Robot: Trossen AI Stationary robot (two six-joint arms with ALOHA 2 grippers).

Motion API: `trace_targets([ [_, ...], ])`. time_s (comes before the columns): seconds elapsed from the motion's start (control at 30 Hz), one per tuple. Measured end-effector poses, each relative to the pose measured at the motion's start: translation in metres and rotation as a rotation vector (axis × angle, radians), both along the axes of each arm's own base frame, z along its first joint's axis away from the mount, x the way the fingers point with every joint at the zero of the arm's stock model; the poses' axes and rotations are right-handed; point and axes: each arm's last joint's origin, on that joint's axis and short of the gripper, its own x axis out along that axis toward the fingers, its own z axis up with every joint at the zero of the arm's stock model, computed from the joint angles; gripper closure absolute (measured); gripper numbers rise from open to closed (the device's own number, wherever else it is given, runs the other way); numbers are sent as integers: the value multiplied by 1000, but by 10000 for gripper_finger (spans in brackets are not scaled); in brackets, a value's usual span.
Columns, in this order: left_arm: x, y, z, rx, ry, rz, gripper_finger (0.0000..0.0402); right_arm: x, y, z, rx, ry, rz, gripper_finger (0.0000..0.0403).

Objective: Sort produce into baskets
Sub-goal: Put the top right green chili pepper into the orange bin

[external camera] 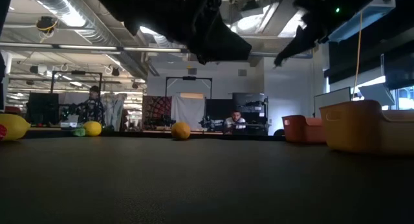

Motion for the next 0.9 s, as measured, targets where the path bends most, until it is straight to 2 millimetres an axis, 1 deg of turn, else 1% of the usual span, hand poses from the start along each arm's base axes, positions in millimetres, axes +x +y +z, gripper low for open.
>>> trace_targets([
  [0.17, -1, 0, -2, -7, 6, 3, 243, -8, -25, -3, 25, 37, -109, 388],
  [0.43, -1, 0, -2, -6, 2, 3, 243, -22, -62, -6, 71, 38, -258, 388],
  [0.6, -1, 0, -1, -6, 0, 3, 243, -30, -85, -16, 142, 76, -326, 388],
  [0.9, -1, 0, -1, -6, 0, 2, 243, -34, -119, -39, 220, 158, -453, 388],
])
